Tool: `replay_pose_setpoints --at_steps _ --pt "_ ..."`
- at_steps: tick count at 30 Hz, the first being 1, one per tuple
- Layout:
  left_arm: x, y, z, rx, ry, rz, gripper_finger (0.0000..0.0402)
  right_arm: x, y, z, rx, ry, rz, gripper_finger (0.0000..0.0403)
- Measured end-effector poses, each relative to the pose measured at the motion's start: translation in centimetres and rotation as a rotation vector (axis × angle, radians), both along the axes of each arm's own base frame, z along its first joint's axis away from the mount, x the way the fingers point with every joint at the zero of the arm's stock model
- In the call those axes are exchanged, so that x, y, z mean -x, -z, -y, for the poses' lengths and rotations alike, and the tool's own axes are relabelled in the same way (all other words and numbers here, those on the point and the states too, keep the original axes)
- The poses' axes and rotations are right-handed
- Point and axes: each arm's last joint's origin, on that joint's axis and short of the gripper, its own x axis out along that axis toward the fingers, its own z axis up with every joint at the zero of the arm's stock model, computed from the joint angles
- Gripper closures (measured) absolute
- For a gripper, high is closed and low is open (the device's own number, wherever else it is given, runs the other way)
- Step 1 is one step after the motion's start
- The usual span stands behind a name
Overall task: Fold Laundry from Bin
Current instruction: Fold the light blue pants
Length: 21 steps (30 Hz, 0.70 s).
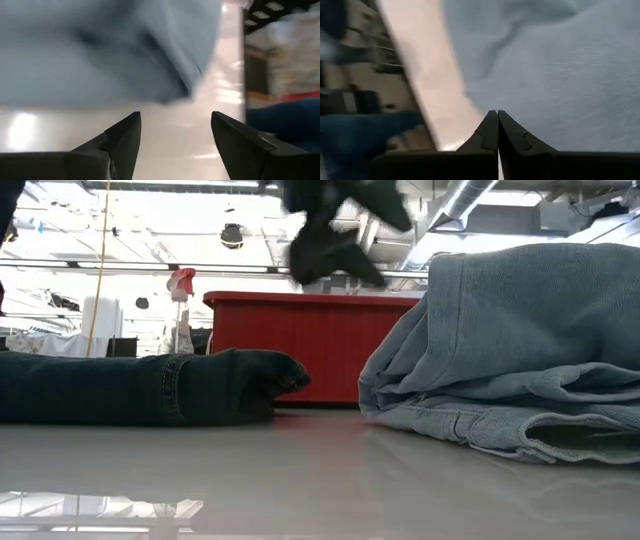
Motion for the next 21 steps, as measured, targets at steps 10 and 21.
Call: replay_pose_setpoints --at_steps 10,21 --pt "2.6 0.3 3.7 0.153 -0.093 0.209 0.0174 3.9 -1.4 -2.3 -0.155 0.185 0.051 0.0306" --pt "2.3 0.3 3.3 0.142 -0.194 0.225 0.0174 5.7 2.5 -3.4 -0.157 0.349 -0.057 0.0155"
